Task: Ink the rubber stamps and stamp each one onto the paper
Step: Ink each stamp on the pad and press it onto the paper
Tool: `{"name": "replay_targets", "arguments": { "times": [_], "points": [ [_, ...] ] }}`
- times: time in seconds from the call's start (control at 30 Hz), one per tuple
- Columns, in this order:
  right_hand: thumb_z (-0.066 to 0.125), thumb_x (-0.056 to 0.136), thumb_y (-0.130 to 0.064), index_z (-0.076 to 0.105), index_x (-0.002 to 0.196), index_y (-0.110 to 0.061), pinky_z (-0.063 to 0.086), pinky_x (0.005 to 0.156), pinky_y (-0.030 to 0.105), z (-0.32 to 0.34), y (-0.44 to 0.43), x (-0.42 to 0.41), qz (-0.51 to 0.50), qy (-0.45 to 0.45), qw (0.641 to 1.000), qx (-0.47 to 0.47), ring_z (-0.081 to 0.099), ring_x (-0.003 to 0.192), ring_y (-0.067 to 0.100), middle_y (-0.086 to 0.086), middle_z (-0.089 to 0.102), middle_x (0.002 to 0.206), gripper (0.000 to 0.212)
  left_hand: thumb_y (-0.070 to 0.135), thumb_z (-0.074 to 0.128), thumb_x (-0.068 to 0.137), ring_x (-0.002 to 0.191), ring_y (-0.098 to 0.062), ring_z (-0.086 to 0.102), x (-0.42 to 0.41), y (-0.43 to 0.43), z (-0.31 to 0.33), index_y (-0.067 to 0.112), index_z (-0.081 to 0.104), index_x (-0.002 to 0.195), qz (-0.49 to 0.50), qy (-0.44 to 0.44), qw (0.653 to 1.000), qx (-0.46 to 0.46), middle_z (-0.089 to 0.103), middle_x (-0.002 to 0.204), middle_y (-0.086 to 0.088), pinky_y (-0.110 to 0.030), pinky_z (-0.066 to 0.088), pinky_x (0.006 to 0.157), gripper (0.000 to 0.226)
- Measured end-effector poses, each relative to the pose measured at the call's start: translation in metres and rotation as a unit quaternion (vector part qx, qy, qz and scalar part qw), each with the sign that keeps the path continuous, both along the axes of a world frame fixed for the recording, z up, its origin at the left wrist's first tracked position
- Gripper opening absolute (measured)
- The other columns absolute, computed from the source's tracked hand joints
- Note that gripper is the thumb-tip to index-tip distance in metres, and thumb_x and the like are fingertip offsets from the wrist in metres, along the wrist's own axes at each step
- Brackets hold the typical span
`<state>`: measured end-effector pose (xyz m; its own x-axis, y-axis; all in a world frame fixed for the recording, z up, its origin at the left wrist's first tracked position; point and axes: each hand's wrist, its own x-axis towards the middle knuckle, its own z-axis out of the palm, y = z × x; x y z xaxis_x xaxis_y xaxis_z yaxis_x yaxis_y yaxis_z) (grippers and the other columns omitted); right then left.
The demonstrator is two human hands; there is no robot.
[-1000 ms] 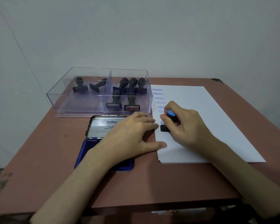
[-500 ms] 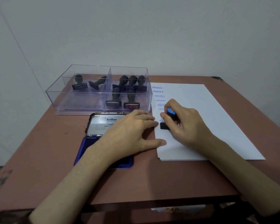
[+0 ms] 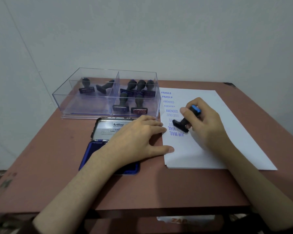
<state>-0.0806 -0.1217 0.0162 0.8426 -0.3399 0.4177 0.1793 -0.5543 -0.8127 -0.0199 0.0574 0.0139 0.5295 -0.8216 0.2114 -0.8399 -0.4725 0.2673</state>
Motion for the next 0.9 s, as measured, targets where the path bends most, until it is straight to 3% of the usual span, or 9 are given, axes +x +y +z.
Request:
{"name": "replay_targets", "arguments": {
  "times": [0.13,0.23,0.33,0.4,0.5,0.6,0.67,0.77,0.9],
  "points": [
    [0.057,0.092,-0.025,0.049,0.075,-0.017,0.034,0.048,0.019,0.010,-0.003,0.001,-0.012,0.033,0.987,0.156,0.042,0.044,0.005,-0.001,0.052,0.054,0.021,0.065,0.052,0.078,0.134,-0.003,0.023,0.001,0.000,-0.001,0.028,0.049,0.133,-0.004,0.003,1.000,-0.009,0.043,0.141,0.014,-0.022,0.023,0.108,0.065],
    [0.057,0.092,-0.026,0.049,0.073,-0.017,0.027,0.046,0.024,0.014,-0.001,0.002,-0.004,0.047,0.964,0.263,0.036,0.045,0.011,0.005,0.050,0.055,0.022,0.057,0.052,0.085,0.129,-0.003,0.036,0.002,0.003,0.003,0.022,0.057,0.126,-0.012,0.031,0.998,-0.051,0.051,0.135,0.009,-0.019,0.027,0.106,0.054],
    [0.058,0.091,-0.025,0.050,0.076,-0.016,0.025,0.046,0.024,0.018,0.004,0.004,0.022,0.059,0.953,0.298,0.036,0.047,0.013,0.007,0.051,0.057,0.020,0.045,0.050,0.087,0.110,-0.004,0.051,0.004,0.015,0.012,0.017,0.067,0.111,0.001,0.019,0.995,-0.100,0.065,0.115,0.007,-0.007,0.029,0.092,0.040],
    [0.060,0.089,-0.020,0.051,0.077,-0.015,0.028,0.045,0.022,0.021,0.013,0.005,0.056,0.062,0.952,0.295,0.037,0.051,0.014,0.004,0.052,0.058,0.016,0.039,0.050,0.086,0.104,-0.009,0.053,0.007,0.029,0.017,0.018,0.068,0.107,0.040,0.004,0.992,-0.120,0.067,0.109,0.006,-0.008,0.030,0.085,0.035],
    [0.061,0.088,-0.012,0.054,0.083,-0.012,0.032,0.045,0.017,0.027,0.041,0.004,0.128,0.055,0.960,0.244,0.042,0.054,0.013,0.001,0.053,0.060,0.009,0.034,0.055,0.090,0.098,-0.013,0.053,0.017,0.057,0.014,0.020,0.068,0.105,0.134,-0.025,0.982,-0.135,0.066,0.104,0.005,-0.018,0.031,0.078,0.024],
    [0.064,0.087,-0.016,0.056,0.085,-0.008,0.041,0.051,0.017,0.030,0.077,0.003,0.177,0.039,0.978,0.103,0.051,0.055,0.006,0.000,0.057,0.068,0.011,0.029,0.059,0.088,0.091,-0.019,0.052,0.026,0.080,0.004,0.020,0.069,0.098,0.242,-0.051,0.959,-0.139,0.060,0.089,0.003,-0.025,0.032,0.070,0.017],
    [0.066,0.085,-0.024,0.058,0.084,-0.014,0.042,0.058,0.019,0.027,0.098,0.003,0.193,0.039,0.980,0.005,0.050,0.058,0.004,-0.005,0.058,0.069,0.012,0.030,0.060,0.086,0.090,-0.023,0.053,0.027,0.089,-0.002,0.021,0.068,0.096,0.294,-0.044,0.944,-0.141,0.057,0.088,0.002,-0.032,0.040,0.073,0.016],
    [0.065,0.085,-0.028,0.055,0.079,-0.022,0.035,0.052,0.015,0.021,0.118,0.004,0.210,0.044,0.974,-0.075,0.043,0.051,0.005,-0.011,0.054,0.059,0.013,0.034,0.060,0.085,0.093,-0.025,0.055,0.026,0.093,-0.006,0.022,0.066,0.102,0.319,-0.020,0.935,-0.150,0.057,0.097,-0.002,-0.039,0.046,0.079,0.022],
    [0.062,0.088,-0.029,0.049,0.078,-0.025,0.030,0.047,0.015,0.017,0.125,0.007,0.220,0.038,0.962,-0.154,0.041,0.045,0.009,-0.003,0.051,0.052,0.016,0.037,0.057,0.086,0.099,-0.022,0.055,0.024,0.091,-0.009,0.025,0.061,0.115,0.322,-0.013,0.937,-0.136,0.059,0.106,-0.001,-0.036,0.045,0.077,0.032]
  ]
}}
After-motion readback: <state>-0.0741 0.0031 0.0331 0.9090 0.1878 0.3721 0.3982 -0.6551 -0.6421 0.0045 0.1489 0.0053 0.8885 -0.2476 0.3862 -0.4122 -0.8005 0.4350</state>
